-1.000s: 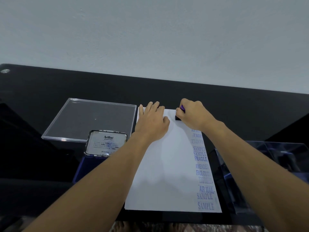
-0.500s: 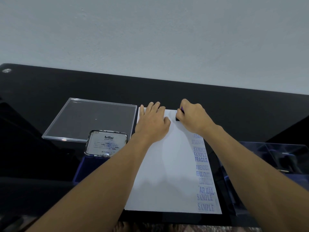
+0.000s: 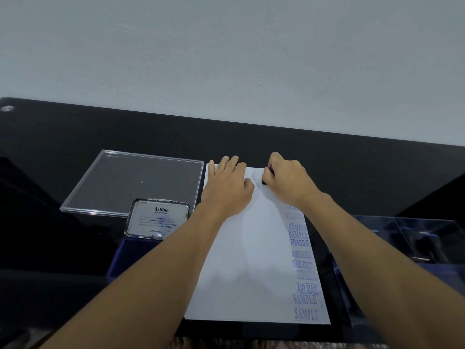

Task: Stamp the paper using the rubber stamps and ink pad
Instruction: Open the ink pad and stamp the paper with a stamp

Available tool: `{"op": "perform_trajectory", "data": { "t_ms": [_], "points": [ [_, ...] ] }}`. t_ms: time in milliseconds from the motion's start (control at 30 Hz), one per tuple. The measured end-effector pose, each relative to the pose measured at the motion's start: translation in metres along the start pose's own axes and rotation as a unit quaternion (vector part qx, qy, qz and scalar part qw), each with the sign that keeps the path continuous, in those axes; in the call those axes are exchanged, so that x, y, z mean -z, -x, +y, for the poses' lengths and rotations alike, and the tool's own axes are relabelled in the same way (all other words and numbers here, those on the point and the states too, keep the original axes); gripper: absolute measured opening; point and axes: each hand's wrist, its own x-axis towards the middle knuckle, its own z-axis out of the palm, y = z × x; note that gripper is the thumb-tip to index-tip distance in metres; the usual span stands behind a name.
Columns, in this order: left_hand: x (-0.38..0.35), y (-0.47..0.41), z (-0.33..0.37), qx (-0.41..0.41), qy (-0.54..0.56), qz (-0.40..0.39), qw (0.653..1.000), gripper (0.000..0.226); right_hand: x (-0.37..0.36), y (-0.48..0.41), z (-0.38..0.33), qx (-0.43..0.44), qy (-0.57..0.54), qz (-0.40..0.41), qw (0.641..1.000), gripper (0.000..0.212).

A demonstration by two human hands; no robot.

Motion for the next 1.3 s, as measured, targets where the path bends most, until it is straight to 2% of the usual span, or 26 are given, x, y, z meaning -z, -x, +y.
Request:
{"op": "perform_trajectory", "data": {
  "t_ms": [767,1200,1300],
  "points": [
    [0.004,0.001,0.003,0.0,0.01,0.003,1.0,0.046,-0.001,-0.002,0.0,-0.009,-0.007,0.006,1.0,0.019],
    [0.002,-0.001,0.001,0.001,0.004,-0.008,1.0,0.047,0.008,-0.002,-0.001,-0.004,-0.019,-0.025,1.0,0.02],
    [0.005,-0.002,0.003,0.007,0.002,-0.021,1.0,0.048,0.015,-0.001,-0.002,-0.01,-0.048,0.008,0.999,0.021]
  ]
}}
